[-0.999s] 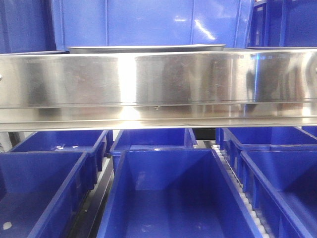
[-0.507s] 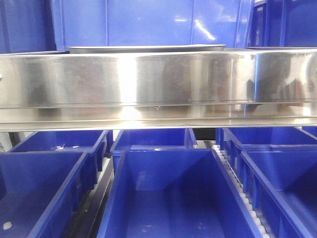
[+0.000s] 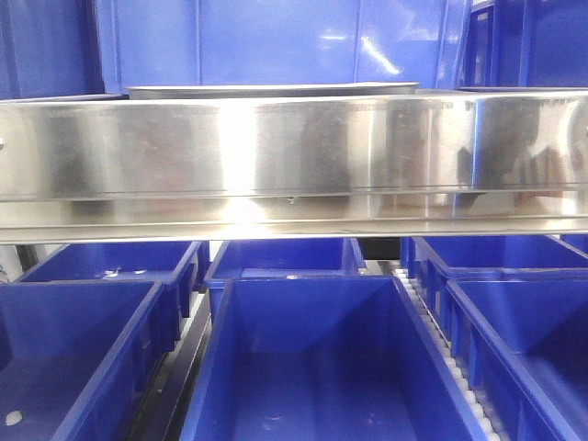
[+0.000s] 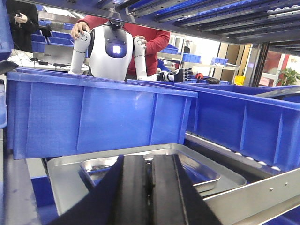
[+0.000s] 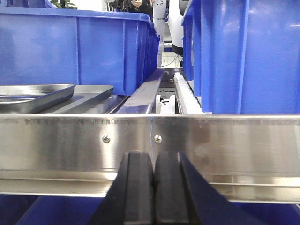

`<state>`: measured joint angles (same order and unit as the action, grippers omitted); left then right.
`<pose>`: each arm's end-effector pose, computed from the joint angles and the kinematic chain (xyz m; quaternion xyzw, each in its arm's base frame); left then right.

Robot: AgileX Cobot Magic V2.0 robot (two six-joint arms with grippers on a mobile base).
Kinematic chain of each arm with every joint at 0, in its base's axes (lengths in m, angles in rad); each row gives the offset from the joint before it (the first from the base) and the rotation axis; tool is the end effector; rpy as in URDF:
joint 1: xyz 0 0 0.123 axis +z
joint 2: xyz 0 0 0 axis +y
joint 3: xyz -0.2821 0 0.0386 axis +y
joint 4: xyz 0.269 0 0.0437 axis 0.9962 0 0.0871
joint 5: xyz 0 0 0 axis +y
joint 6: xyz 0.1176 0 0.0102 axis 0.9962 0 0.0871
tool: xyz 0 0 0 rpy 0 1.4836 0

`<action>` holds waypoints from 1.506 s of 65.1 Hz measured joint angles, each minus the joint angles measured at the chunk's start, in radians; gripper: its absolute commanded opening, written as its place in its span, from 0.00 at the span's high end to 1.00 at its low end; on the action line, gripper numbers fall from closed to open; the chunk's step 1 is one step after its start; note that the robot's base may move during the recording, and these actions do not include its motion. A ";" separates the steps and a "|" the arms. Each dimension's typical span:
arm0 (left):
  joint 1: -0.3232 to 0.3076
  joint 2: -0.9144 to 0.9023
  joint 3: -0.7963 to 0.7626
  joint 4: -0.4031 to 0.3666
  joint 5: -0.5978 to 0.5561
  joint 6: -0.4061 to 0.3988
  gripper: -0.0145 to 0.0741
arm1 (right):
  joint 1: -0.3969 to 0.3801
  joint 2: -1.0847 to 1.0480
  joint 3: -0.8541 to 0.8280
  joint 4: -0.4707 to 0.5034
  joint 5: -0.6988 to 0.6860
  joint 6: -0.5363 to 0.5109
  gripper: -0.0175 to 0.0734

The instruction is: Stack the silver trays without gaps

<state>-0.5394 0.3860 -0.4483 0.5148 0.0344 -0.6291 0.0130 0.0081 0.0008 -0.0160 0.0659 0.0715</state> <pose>0.1179 -0.0682 0.3393 0.1337 0.6500 -0.2349 0.7102 0.1056 0.0012 0.2066 0.0153 0.7025 0.0240 0.7111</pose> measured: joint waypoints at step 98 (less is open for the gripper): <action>0.520 -0.380 0.450 -0.457 0.013 0.576 0.85 | 0.000 -0.004 0.000 0.000 0.000 0.000 0.89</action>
<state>-0.0197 0.0060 0.0013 0.0580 0.0472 -0.0536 0.0127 0.0039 0.0008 -0.0160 0.0659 0.0715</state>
